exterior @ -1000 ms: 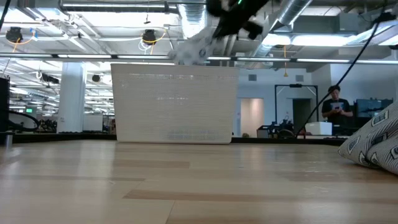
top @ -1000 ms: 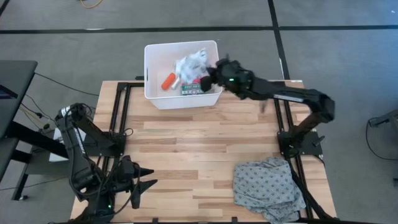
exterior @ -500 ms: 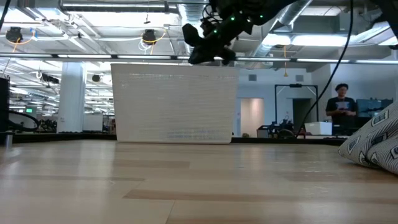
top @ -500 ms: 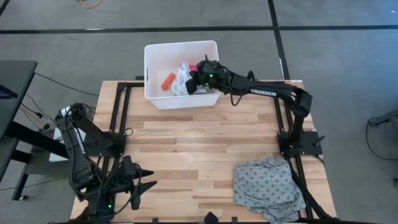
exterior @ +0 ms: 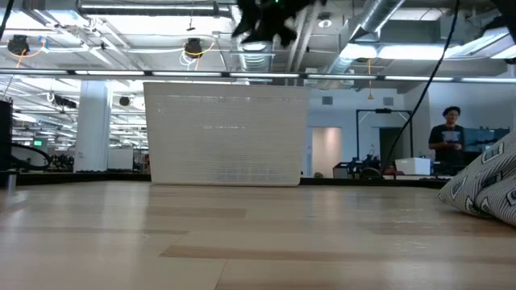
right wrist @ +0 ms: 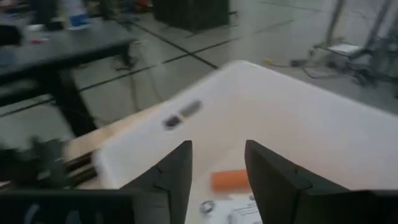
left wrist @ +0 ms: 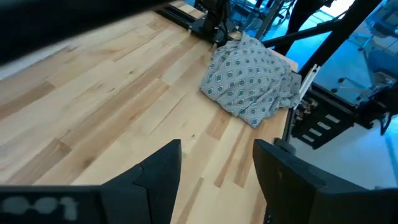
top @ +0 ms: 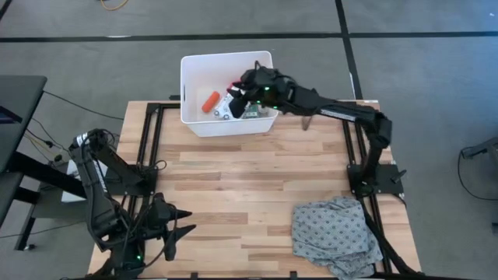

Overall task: Pick & place medical supplies in basket/bin
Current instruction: Return to Home Position

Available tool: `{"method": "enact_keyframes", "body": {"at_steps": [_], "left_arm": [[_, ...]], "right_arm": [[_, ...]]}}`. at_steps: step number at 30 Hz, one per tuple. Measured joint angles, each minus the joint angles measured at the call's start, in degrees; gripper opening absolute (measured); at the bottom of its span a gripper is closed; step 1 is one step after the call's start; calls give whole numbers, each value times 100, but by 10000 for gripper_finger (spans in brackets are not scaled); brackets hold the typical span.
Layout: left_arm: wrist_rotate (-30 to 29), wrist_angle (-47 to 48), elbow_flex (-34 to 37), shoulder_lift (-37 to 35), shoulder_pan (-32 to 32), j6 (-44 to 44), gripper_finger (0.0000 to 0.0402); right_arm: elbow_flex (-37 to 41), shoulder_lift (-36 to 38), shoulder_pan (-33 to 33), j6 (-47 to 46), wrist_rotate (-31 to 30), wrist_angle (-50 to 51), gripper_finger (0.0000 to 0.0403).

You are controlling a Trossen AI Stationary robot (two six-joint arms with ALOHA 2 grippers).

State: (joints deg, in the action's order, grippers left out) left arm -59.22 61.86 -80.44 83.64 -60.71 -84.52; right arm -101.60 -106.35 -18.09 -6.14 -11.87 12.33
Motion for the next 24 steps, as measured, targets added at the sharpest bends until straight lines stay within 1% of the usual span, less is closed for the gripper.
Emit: {"method": "enact_keyframes", "body": {"at_steps": [3, 5, 9, 10, 12, 13, 16, 18, 20, 22, 24], "left_arm": [[-100, 209, 0, -2, 0, 228, 192], [-350, 584, -7, -7, -4, 453, 192], [-1203, 1822, -120, -20, 25, 1069, 192], [-1332, 2152, -161, -20, 44, 1147, 192], [-1346, 2802, -363, -17, 103, 1285, 192], [-1324, 2845, -450, -46, 132, 1390, 192], [-1445, 2722, -677, -397, 120, 2428, 192], [-1727, 2816, -920, -721, 72, 2556, 192], [-1890, 2811, -977, -1094, 72, 2733, 192], [-1909, 2811, -918, -1501, 66, 2790, 192], [-1891, 2817, -699, -1906, 61, 2795, 192]], "right_arm": [[-400, 373, 258, 153, 113, 634, 150], [-672, 635, 484, 307, 126, 1067, 153], [-1022, 1250, 1027, 611, 112, 1870, 150], [-1065, 1429, 1168, 629, 90, 2116, 148], [-1096, 1799, 1474, 624, 26, 2580, 143], [-1096, 1977, 1616, 630, 8, 2931, 141], [-1088, 2417, 2034, 664, -20, 4024, 135], [-1066, 2667, 2268, 511, -46, 4735, 133], [-1065, 2860, 2497, 186, -329, 5246, 133], [-1065, 3003, 2752, -120, -917, 5805, 134], [-1065, 3091, 3030, -461, -1604, 6333, 136]]}}
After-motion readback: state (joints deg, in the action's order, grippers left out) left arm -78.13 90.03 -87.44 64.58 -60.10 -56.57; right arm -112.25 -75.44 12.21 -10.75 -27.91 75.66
